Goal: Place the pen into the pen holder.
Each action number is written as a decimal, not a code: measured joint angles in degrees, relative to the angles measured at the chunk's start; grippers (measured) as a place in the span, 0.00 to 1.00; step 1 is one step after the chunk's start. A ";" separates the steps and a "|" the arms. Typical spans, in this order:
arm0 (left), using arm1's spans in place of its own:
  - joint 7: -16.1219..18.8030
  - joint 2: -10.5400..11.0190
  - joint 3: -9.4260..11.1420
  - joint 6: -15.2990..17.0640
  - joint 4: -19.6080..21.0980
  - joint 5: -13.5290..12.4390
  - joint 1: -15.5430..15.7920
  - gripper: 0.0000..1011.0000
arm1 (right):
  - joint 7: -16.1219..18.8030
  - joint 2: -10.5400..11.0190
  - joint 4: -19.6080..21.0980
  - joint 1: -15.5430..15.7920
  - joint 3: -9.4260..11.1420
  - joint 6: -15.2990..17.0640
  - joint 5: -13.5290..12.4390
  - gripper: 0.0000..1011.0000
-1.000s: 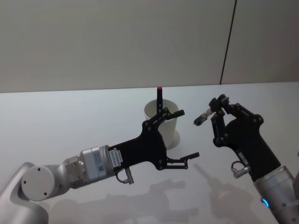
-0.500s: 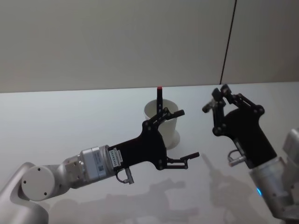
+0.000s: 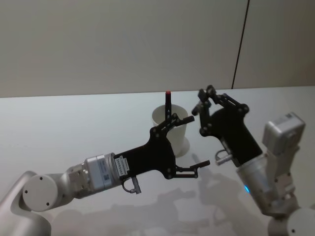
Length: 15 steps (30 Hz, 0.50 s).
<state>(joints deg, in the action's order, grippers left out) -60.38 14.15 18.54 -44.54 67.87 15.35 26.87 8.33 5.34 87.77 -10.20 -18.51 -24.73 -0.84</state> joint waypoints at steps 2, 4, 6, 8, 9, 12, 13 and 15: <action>0.00 0.00 0.00 0.00 0.00 0.00 0.00 0.99 | 0.45 -0.69 -1.16 -0.87 -0.21 0.08 0.00 0.12; 0.00 0.00 0.00 0.00 0.00 0.00 0.00 0.99 | 0.81 -1.24 -2.16 -1.56 -0.38 0.18 0.00 0.12; 0.00 0.00 -0.01 0.00 0.00 0.00 0.00 0.99 | 0.97 -1.61 -2.82 -2.06 -0.46 0.23 0.00 0.12; 0.04 0.01 -0.05 0.01 -0.01 -0.01 0.00 0.99 | 1.12 -2.02 -3.61 -2.68 -0.45 0.32 0.00 0.12; 0.05 0.01 -0.07 0.01 -0.01 -0.01 0.00 0.99 | 1.18 -2.17 -3.95 -2.94 -0.44 0.37 0.00 0.12; 0.17 0.01 -0.12 0.02 -0.01 0.02 0.00 0.99 | 1.42 -2.59 -4.90 -3.68 -0.43 0.57 -0.01 0.12; 0.20 0.02 -0.14 0.04 -0.01 0.12 0.00 1.00 | 1.63 -2.76 -5.35 -4.04 -0.43 0.67 -0.06 0.12; 0.21 0.02 -0.15 0.04 -0.01 0.18 0.00 1.00 | 1.84 -2.95 -5.89 -4.44 -0.42 0.78 -0.14 0.12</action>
<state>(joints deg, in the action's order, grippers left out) -60.17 14.16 18.39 -44.50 67.86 15.53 26.87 10.16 2.38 81.88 -14.64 -18.93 -23.95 -0.98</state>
